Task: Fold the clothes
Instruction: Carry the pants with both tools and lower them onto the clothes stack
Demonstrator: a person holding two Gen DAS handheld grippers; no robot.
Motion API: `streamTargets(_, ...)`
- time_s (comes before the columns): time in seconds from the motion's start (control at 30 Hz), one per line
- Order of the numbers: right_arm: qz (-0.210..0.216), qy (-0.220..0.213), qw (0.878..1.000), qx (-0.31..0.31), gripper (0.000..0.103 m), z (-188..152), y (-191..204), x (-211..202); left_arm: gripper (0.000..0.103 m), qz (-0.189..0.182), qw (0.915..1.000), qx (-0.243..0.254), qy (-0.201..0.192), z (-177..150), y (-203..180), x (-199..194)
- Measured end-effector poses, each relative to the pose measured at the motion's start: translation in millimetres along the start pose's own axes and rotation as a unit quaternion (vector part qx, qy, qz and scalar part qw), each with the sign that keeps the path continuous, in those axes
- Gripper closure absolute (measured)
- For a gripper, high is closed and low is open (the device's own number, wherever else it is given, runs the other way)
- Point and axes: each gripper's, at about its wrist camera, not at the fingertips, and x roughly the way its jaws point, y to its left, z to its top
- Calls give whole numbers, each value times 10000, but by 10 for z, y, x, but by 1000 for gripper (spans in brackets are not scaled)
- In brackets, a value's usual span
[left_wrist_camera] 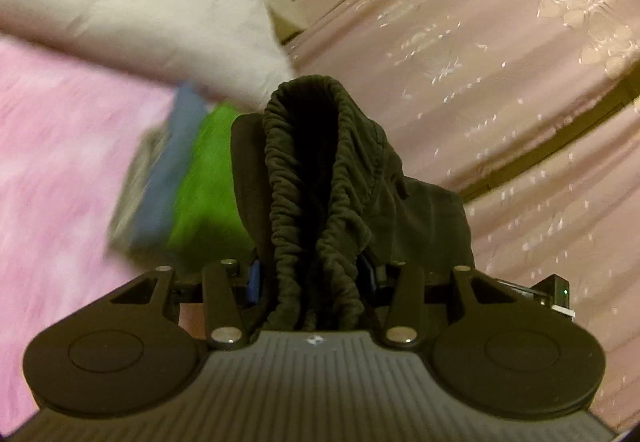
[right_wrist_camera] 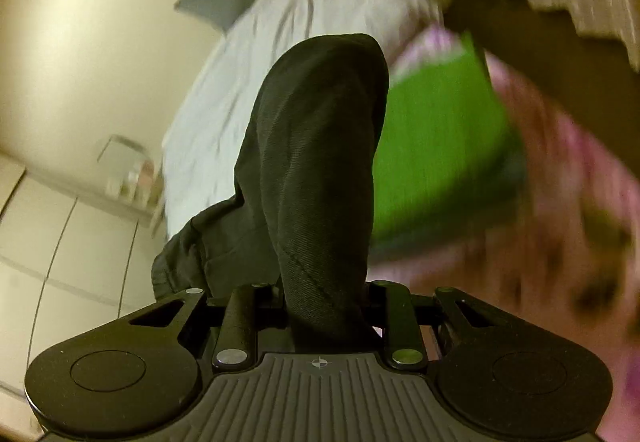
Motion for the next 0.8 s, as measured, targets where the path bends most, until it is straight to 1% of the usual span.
streamTargets(0.07, -40, -91, 9999, 27, 78, 462, 24, 158, 63, -63, 9999, 94, 22, 448, -82, 370)
streamTargets(0.13, -73, -67, 9999, 120, 78, 788, 2, 348, 63, 50, 9999, 109, 99, 724, -53, 652)
streamTargets(0.2, -138, -22, 9998, 148, 78, 1007, -65, 548, 63, 123, 9998, 56, 136, 877, 31, 841)
streamTargets(0.3, -190, 129, 9993, 297, 78, 1222, -230, 816, 62, 244, 9994, -15, 247, 1007, 197, 1113)
streamTargets(0.43, -291, 350, 9981, 412, 77, 1294, -560, 1043, 61, 415, 9981, -60, 447, 965, 453, 1277)
streamTargets(0.47, -375, 386, 9979, 373, 75, 1298, -622, 1112, 59, 490, 9975, -24, 500, 938, 515, 1330)
streamTargets(0.5, -477, 413, 9975, 325, 71, 1296, -674, 1182, 53, 572, 9968, 11, 550, 910, 580, 1383)
streamTargets(0.53, -641, 365, 9970, 251, 67, 1261, -727, 1238, 49, 725, 9958, 40, 549, 864, 665, 1443)
streamTargets(0.57, -833, 280, 9960, 166, 51, 1209, -781, 1287, 42, 779, 9958, 75, 475, 838, 705, 1461)
streamTargets(0.6, -913, 141, 9957, 51, 46, 1163, -806, 1306, 37, 837, 9956, 117, 398, 816, 737, 1471)
streamTargets(0.63, -938, -23, 9956, -78, 46, 1120, -818, 1309, 37, 942, 9948, 241, 290, 837, 669, 1406)
streamTargets(0.67, -1058, -218, 9938, -251, 45, 1085, -783, 1269, 37, 1047, 9937, 364, 182, 858, 601, 1340)
streamTargets(0.7, -1224, -428, 9906, -446, 40, 1054, -727, 1207, 36, 1151, 9921, 487, 74, 879, 534, 1274)
streamTargets(0.73, -1389, -637, 9862, -640, 36, 1023, -670, 1145, 36, 1256, 9902, 610, -35, 901, 466, 1209)
streamTargets(0.77, -1574, -901, 9794, -894, 29, 988, -600, 1052, 36, 1359, 9879, 732, -143, 922, 399, 1143)
streamTargets(0.8, -1766, -1190, 9700, -1175, 29, 953, -522, 943, 36, 1462, 9852, 855, -251, 943, 331, 1077)
